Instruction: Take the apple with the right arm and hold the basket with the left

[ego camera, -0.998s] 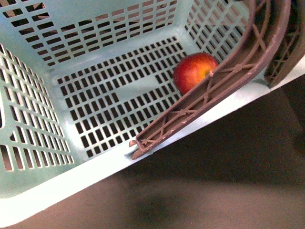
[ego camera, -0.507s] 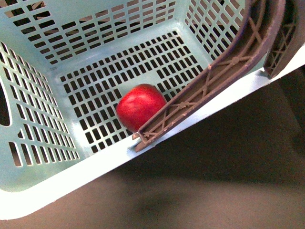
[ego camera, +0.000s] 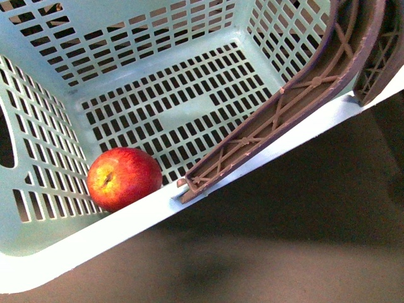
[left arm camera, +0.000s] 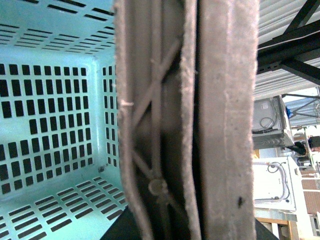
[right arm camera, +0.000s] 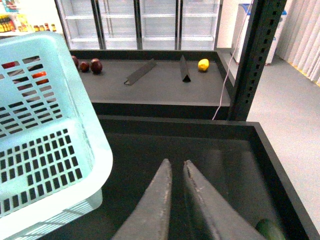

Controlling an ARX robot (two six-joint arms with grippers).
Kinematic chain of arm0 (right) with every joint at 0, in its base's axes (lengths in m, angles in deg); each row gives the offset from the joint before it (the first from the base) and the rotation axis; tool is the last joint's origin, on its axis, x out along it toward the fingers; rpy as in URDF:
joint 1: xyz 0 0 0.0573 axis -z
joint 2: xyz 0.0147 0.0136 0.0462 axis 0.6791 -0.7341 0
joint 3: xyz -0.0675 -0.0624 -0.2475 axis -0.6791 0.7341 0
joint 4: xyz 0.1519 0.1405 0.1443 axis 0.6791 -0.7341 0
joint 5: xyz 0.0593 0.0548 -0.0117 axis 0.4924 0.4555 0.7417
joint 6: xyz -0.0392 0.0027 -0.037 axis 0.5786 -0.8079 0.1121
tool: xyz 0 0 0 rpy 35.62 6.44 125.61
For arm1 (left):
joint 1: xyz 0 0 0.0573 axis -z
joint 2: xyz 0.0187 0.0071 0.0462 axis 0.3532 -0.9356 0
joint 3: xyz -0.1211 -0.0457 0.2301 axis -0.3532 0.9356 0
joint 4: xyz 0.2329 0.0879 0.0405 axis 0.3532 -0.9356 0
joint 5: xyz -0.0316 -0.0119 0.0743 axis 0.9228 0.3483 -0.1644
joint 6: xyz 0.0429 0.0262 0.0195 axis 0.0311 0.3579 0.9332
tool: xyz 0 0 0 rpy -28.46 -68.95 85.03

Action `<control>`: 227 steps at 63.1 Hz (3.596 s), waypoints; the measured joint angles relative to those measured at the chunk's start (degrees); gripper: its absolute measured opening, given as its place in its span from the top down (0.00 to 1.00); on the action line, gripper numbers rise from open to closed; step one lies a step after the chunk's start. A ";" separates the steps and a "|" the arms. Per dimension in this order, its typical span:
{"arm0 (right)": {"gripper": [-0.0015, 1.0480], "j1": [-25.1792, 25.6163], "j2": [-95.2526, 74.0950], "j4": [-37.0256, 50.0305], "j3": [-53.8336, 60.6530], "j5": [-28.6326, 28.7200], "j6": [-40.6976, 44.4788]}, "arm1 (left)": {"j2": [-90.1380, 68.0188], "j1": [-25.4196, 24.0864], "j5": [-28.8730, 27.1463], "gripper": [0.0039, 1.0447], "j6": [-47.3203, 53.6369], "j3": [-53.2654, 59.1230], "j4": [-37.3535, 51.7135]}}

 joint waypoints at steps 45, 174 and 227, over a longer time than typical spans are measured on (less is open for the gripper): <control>0.98 0.00 16.44 -8.63 7.63 -0.02 -0.15 | 0.00 0.00 -0.02 0.86 -0.04 0.00 0.00; 0.08 0.00 35.69 -26.01 8.37 0.04 -0.20 | 1.22 -7.74 -17.14 0.86 -17.77 3.21 3.54; 0.08 0.00 35.69 -26.01 8.37 0.02 -0.22 | -23.50 -29.86 -9.22 0.86 -28.52 -5.07 1.73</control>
